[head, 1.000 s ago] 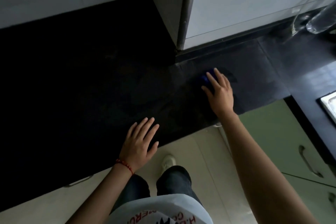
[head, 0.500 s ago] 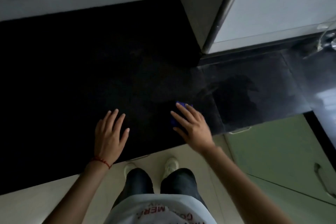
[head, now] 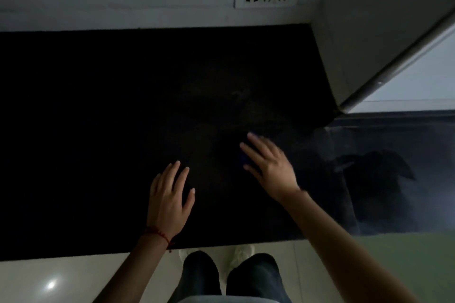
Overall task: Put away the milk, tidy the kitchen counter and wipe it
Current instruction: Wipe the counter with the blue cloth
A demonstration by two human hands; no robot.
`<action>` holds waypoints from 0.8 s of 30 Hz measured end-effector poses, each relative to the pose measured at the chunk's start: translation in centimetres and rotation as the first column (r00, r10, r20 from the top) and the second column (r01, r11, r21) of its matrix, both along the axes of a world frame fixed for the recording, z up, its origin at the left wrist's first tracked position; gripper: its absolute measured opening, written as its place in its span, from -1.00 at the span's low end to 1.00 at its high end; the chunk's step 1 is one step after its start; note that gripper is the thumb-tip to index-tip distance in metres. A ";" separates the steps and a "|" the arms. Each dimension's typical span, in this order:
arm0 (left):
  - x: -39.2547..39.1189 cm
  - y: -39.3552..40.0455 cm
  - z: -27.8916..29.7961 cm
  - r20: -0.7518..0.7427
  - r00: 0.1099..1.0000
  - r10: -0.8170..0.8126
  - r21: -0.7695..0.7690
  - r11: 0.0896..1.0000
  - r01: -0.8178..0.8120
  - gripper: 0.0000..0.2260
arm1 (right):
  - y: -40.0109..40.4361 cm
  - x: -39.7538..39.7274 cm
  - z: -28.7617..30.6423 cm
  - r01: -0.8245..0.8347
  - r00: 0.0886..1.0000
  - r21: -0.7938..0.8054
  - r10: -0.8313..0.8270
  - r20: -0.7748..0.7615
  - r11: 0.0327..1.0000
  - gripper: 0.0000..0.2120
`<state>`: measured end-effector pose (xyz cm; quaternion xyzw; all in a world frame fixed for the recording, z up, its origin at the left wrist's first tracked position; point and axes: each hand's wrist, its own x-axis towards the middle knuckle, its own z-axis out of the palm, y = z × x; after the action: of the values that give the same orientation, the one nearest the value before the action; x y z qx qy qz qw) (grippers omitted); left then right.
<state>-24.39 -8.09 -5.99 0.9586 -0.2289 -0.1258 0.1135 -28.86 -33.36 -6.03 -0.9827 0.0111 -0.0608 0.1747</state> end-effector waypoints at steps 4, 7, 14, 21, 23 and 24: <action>0.2 0.0 -0.3 0.009 1.000 0.009 -0.021 1.000 -0.009 -0.46 | 0.3 7.1 -0.1 0.361 0.931 0.051 -0.356 -0.081 0.931 -0.53; 0.3 0.1 -0.6 0.018 1.000 0.007 -0.038 0.999 -0.006 -0.49 | 2.9 6.8 -0.5 0.097 0.995 0.068 -0.097 -0.004 0.993 -0.54; 0.5 0.1 -1.0 0.037 0.999 0.021 -0.017 1.000 -0.020 -0.49 | -2.4 13.2 -0.9 0.403 0.915 0.067 -0.400 -0.052 0.913 -0.53; 0.5 0.3 -1.4 0.082 0.996 0.022 -0.029 0.999 -0.020 -0.56 | 2.3 11.9 -0.9 -0.095 0.994 0.094 0.099 -0.041 0.991 -0.54; 0.5 0.3 -1.7 0.108 0.994 0.022 -0.026 0.999 -0.019 -0.56 | 0.1 13.1 -1.0 -0.048 0.999 0.064 0.049 -0.014 0.997 -0.55; 0.5 0.3 -1.7 0.119 0.993 0.019 -0.021 1.000 -0.017 -0.56 | -0.6 14.3 -1.0 0.070 0.997 0.055 -0.069 -0.025 0.996 -0.54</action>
<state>-23.84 -7.78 -7.71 0.9653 -0.2278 -0.0648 0.1101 -14.54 -34.00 -6.99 -0.9770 0.0490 -0.0552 0.1998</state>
